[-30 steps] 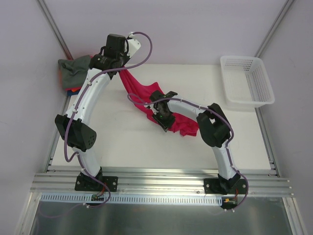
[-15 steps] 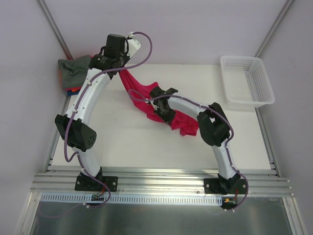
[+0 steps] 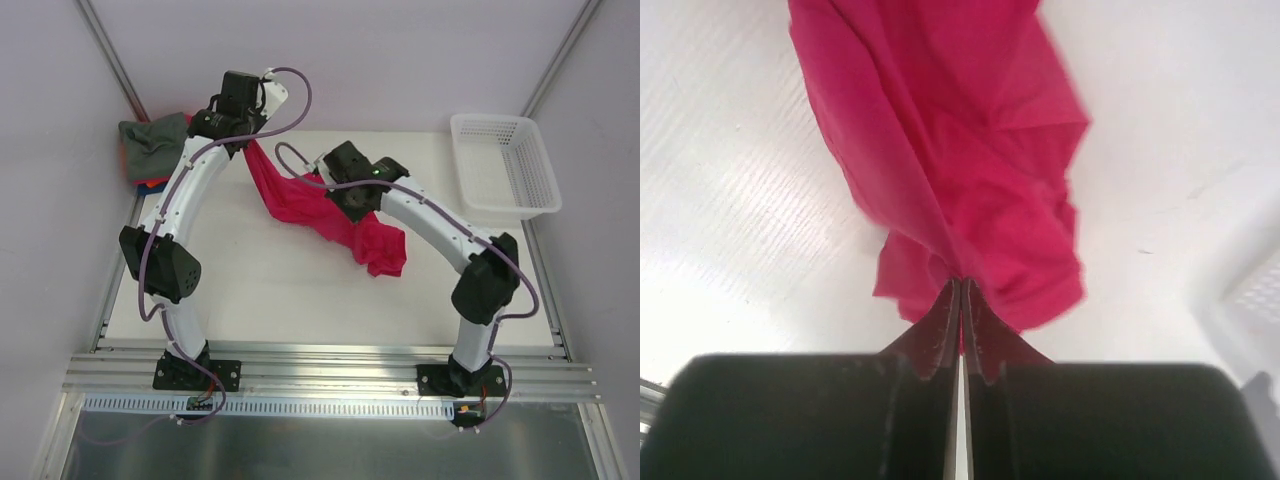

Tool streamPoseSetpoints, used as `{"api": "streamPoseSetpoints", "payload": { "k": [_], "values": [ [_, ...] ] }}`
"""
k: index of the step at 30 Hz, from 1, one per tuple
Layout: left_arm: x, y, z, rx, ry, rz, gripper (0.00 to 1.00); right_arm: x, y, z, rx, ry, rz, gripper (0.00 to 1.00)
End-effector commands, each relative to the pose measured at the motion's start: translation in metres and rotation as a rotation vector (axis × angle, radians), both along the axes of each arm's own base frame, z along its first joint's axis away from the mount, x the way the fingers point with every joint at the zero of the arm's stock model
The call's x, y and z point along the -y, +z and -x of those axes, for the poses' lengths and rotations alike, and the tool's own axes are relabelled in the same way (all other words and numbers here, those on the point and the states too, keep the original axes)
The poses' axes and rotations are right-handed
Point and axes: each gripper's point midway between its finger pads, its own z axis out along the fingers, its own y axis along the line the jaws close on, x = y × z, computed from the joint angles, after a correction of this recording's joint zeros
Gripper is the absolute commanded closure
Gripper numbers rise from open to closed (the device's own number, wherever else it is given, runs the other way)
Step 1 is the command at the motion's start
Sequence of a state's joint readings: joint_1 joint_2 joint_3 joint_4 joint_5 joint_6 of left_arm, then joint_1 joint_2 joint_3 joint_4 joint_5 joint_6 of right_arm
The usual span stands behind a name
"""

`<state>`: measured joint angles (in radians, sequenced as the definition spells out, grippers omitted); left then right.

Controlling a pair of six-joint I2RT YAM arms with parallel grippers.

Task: Fold and stack the t-shirts
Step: Flatten out the tshirt

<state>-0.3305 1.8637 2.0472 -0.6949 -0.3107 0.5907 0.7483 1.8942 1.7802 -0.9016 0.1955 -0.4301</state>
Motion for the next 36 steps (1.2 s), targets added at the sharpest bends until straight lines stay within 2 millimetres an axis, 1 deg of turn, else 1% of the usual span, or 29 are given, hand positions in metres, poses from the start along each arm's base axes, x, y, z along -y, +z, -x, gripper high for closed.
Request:
{"api": "streamPoseSetpoints", "payload": {
  "k": [1,2,4,5,6,7,8,9,10,11,12,13,15,16,17,18,19,21,23,24,25,26,27,29,30,31,32,33,36],
  "values": [
    [-0.007,0.021,-0.003,0.055,0.025,0.031,1.00,0.022,0.087,-0.017,0.229,-0.008,-0.055,1.00],
    [-0.008,0.022,-0.002,0.058,0.032,0.031,1.00,0.028,0.104,-0.017,0.267,-0.016,-0.076,0.99],
    [-0.012,0.028,-0.001,0.072,0.041,0.022,1.00,0.046,0.116,-0.021,0.298,-0.041,-0.070,0.99],
    [-0.014,0.031,-0.001,0.078,0.046,0.018,1.00,0.054,0.127,-0.019,0.326,-0.053,-0.083,0.99],
    [-0.020,0.035,0.000,0.087,0.055,0.015,1.00,0.069,0.132,-0.025,0.341,-0.084,-0.076,0.99],
    [-0.025,0.039,0.000,0.094,0.063,0.015,1.00,0.079,0.136,-0.028,0.357,-0.105,-0.076,0.99],
    [-0.028,0.044,0.002,0.105,0.068,0.012,1.00,0.088,0.146,-0.030,0.386,-0.124,-0.089,0.99],
    [-0.034,0.054,0.005,0.127,0.080,0.017,1.00,0.103,0.155,-0.035,0.409,-0.161,-0.095,0.99],
    [-0.035,0.061,0.007,0.143,0.082,0.028,1.00,0.108,0.162,-0.037,0.428,-0.168,-0.105,0.99],
    [-0.035,0.070,0.010,0.162,0.083,0.039,1.00,0.112,0.176,-0.040,0.464,-0.180,-0.124,0.99],
    [-0.036,0.090,0.015,0.208,0.082,0.060,1.00,0.121,0.188,-0.041,0.492,-0.198,-0.134,0.99],
    [-0.037,0.101,0.019,0.232,0.083,0.069,1.00,0.124,0.197,-0.041,0.514,-0.194,-0.137,0.99],
    [-0.041,0.135,0.031,0.311,0.088,0.091,1.00,0.129,0.223,-0.039,0.575,-0.196,-0.162,0.99],
    [-0.043,0.147,0.035,0.338,0.087,0.095,1.00,0.132,0.232,-0.039,0.596,-0.199,-0.168,0.99],
    [-0.045,0.167,0.042,0.385,0.086,0.108,1.00,0.135,0.241,-0.038,0.622,-0.194,-0.173,0.99],
    [-0.048,0.184,0.051,0.424,0.082,0.110,1.00,0.139,0.256,-0.038,0.658,-0.206,-0.189,0.99],
    [-0.048,0.196,0.056,0.451,0.070,0.117,1.00,0.143,0.268,-0.034,0.684,-0.204,-0.210,0.99],
    [-0.051,0.228,0.076,0.529,0.053,0.141,1.00,0.153,0.294,-0.029,0.751,-0.228,-0.246,0.99],
    [-0.050,0.245,0.091,0.571,0.030,0.170,1.00,0.160,0.318,-0.017,0.805,-0.238,-0.303,1.00],
    [-0.053,0.257,0.105,0.599,0.023,0.186,1.00,0.164,0.333,-0.011,0.842,-0.252,-0.329,0.99],
    [-0.053,0.262,0.112,0.613,0.014,0.198,1.00,0.166,0.344,-0.006,0.867,-0.255,-0.353,1.00],
    [-0.053,0.262,0.117,0.613,0.008,0.204,1.00,0.169,0.354,0.002,0.889,-0.258,-0.373,0.99],
    [-0.056,0.271,0.131,0.638,0.000,0.209,1.00,0.172,0.370,0.010,0.921,-0.267,-0.416,0.99],
    [-0.055,0.272,0.139,0.640,-0.024,0.205,1.00,0.176,0.385,0.021,0.955,-0.272,-0.458,0.99],
    [-0.056,0.277,0.150,0.655,-0.038,0.212,1.00,0.181,0.390,0.024,0.967,-0.290,-0.474,1.00],
    [-0.054,0.276,0.154,0.653,-0.052,0.217,1.00,0.183,0.396,0.030,0.981,-0.295,-0.496,0.99],
    [-0.047,0.265,0.153,0.620,-0.087,0.226,1.00,0.188,0.404,0.037,1.002,-0.301,-0.517,0.99],
    [-0.047,0.266,0.162,0.626,-0.094,0.235,1.00,0.187,0.407,0.040,1.006,-0.294,-0.535,0.99],
    [-0.048,0.246,0.164,0.572,-0.086,0.233,1.00,0.186,0.421,0.053,1.033,-0.259,-0.574,1.00]
  ]
}}
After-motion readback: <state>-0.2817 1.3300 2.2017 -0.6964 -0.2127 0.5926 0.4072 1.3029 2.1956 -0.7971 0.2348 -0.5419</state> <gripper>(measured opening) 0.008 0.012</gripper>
